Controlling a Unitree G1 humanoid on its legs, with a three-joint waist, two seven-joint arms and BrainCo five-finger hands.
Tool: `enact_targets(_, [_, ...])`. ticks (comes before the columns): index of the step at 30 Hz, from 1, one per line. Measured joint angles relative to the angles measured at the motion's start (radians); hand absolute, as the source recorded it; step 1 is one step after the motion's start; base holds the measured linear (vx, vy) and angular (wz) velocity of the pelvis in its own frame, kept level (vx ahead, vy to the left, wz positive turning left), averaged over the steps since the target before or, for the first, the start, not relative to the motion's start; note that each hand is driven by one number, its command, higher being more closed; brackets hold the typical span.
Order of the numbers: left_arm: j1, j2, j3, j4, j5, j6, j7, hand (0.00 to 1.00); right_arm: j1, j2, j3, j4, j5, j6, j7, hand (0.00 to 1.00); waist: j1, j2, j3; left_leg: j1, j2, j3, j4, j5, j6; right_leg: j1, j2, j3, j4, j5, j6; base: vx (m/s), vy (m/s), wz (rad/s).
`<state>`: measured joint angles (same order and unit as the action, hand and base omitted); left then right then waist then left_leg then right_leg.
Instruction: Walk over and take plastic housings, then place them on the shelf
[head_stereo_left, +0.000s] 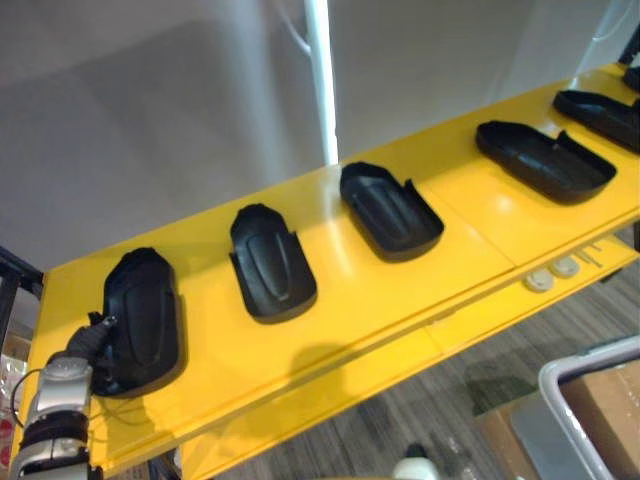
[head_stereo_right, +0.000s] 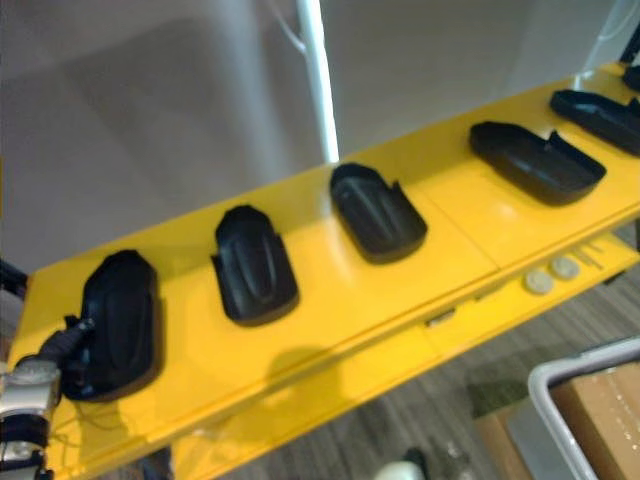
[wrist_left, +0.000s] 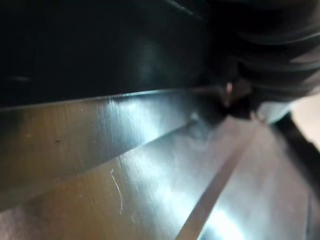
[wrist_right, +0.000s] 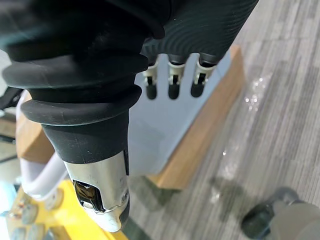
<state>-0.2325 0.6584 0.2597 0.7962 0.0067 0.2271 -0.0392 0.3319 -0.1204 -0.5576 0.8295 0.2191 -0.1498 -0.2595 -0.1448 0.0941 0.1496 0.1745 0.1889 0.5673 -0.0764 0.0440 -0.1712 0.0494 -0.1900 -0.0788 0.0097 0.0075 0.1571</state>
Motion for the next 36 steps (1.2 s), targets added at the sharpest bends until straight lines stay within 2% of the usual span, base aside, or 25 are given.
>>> enact_targets(5, [0.0, -0.004, 0.002, 0.0, -0.001, 0.0, 0.055, 1.0, 0.001, 0.0, -0.001, -0.03, -0.001, 0.001, 0.001, 0.0, -0.006, -0.001, 0.013, 0.0, 0.0, 0.018, 0.0, 0.0, 0.0, -0.013, 0.0, 0.01, 0.005, 0.0, 0.0, -0.01, -0.01, -0.07])
enact_targets(9, [0.0, -0.004, 0.003, -0.004, -0.001, -0.006, 0.066, 1.0, 0.002, -0.002, -0.001, -0.03, -0.002, 0.0, 0.006, 0.0, -0.009, -0.006, 0.029, -0.001, 0.0, 0.018, 0.0, 0.0, 0.0, -0.013, 0.0, 0.01, 0.007, 0.0, 0.0, 0.0, 0.0, 0.0])
enact_targets(10, [0.0, -0.004, 0.003, -0.005, -0.001, -0.006, 0.066, 1.0, 0.003, -0.002, -0.001, -0.03, -0.002, 0.0, 0.008, 0.0, -0.009, 0.001, 0.027, 0.0, 0.0, 0.018, 0.0, 0.0, 0.0, -0.012, 0.0, 0.01, 0.007, 0.0, 0.0, 0.0, 0.0, 0.0])
enact_targets(11, [0.0, -0.004, 0.003, -0.007, -0.001, -0.006, 0.067, 0.0, 0.003, -0.002, -0.001, -0.031, -0.003, -0.003, 0.011, 0.0, -0.009, -0.005, 0.031, -0.001, 0.0, 0.018, 0.0, 0.0, 0.0, -0.012, 0.0, 0.01, 0.007, 0.0, 0.0, 0.0, 0.0, 0.0])
enact_targets(13, [0.0, -0.005, 0.004, -0.012, -0.001, -0.006, 0.067, 0.0, 0.003, -0.002, -0.001, -0.033, -0.008, -0.003, 0.016, 0.0, -0.008, 0.0, 0.028, -0.001, 0.0, 0.018, 0.0, 0.0, 0.0, -0.012, 0.0, 0.01, 0.007, 0.0, 0.0, 0.0, 0.0, 0.0])
enact_targets(17, [0.0, -0.006, 0.005, -0.013, -0.002, -0.007, 0.067, 0.0, 0.003, -0.004, 0.0, -0.036, -0.009, -0.003, 0.017, 0.0, -0.008, -0.009, 0.034, 0.0, 0.0, 0.017, 0.0, 0.0, 0.0, -0.012, 0.0, 0.01, 0.008, -0.001, 0.0, 0.0, 0.0, 0.0])
enact_targets(18, [0.0, -0.006, 0.005, -0.013, -0.002, -0.007, 0.069, 0.0, 0.003, -0.004, 0.0, -0.036, -0.009, -0.003, 0.017, 0.0, -0.008, -0.002, 0.029, 0.0, 0.0, 0.017, 0.0, 0.0, 0.0, -0.012, 0.0, 0.01, 0.008, -0.001, 0.0, 0.0, 0.0, 0.0])
enact_targets(20, [0.0, -0.006, 0.005, -0.013, -0.001, -0.008, 0.07, 0.0, 0.003, -0.006, 0.0, -0.036, -0.009, -0.003, 0.017, 0.0, -0.009, -0.01, 0.034, 0.0, 0.0, 0.017, 0.0, 0.0, 0.0, -0.013, 0.0, 0.01, 0.008, -0.001, 0.0, 0.0, 0.0, 0.0])
enact_targets(21, [0.0, -0.006, 0.005, -0.013, 0.0, -0.008, 0.076, 0.0, 0.003, -0.007, 0.0, -0.036, -0.009, -0.003, 0.017, 0.0, -0.009, -0.002, 0.029, 0.0, 0.0, 0.017, 0.0, 0.0, 0.0, -0.012, 0.0, 0.01, 0.008, -0.001, 0.0, 0.0, 0.0, 0.0])
enact_targets(22, [0.0, -0.006, 0.005, -0.013, 0.0, -0.008, 0.077, 0.0, 0.003, -0.009, 0.0, -0.036, -0.009, -0.002, 0.017, 0.0, -0.009, -0.01, 0.034, 0.0, 0.0, 0.016, 0.0, 0.0, 0.0, -0.013, 0.0, 0.01, 0.008, -0.001, 0.0, 0.0, 0.0, 0.0])
enact_targets(23, [-0.001, -0.006, 0.005, -0.013, 0.001, -0.008, 0.081, 0.0, 0.003, -0.011, 0.0, -0.036, -0.01, -0.002, 0.017, 0.0, -0.01, -0.002, 0.029, 0.001, 0.0, 0.016, 0.0, 0.0, 0.0, -0.012, 0.0, 0.009, 0.008, -0.001, 0.0, 0.0, 0.0, 0.0])
enact_targets(28, [-0.014, 0.006, 0.013, -0.013, 0.005, -0.006, 0.115, 0.0, 0.005, -0.022, -0.001, -0.027, -0.038, -0.008, 0.005, 0.0, -0.009, -0.004, 0.029, 0.0, 0.0, -0.005, 0.0, 0.001, 0.0, 0.002, 0.0, -0.003, 0.003, -0.001, 0.0, 0.0, -0.002, 0.06])
enact_targets(30, [-0.047, 0.039, 0.019, -0.014, 0.002, -0.006, 0.135, 0.0, 0.008, -0.018, -0.002, -0.01, -0.037, -0.022, -0.005, 0.0, -0.007, -0.01, 0.025, 0.001, 0.0, -0.011, 0.0, 0.001, -0.001, 0.008, 0.0, -0.007, -0.003, 0.0, 0.001, 0.0, -0.017, 0.1])
enact_targets(32, [-0.115, 0.15, 0.069, -0.014, -0.011, -0.007, 0.153, 0.0, 0.005, 0.016, -0.009, 0.004, -0.035, -0.041, -0.005, 0.0, -0.005, -0.026, 0.017, 0.0, 0.0, -0.017, 0.0, 0.001, -0.001, 0.02, 0.0, -0.014, -0.013, 0.001, 0.003, 0.01, -0.015, 0.07])
enact_targets(36, [-0.246, 0.329, 0.074, -0.11, -0.048, -0.007, 0.154, 0.0, -0.013, 0.078, -0.009, 0.042, 0.003, -0.036, 0.001, 0.0, 0.003, -0.052, -0.005, 0.0, -0.001, -0.038, -0.001, 0.001, -0.001, 0.041, 0.0, -0.035, -0.021, 0.002, 0.003, 0.03, -0.014, 0.16])
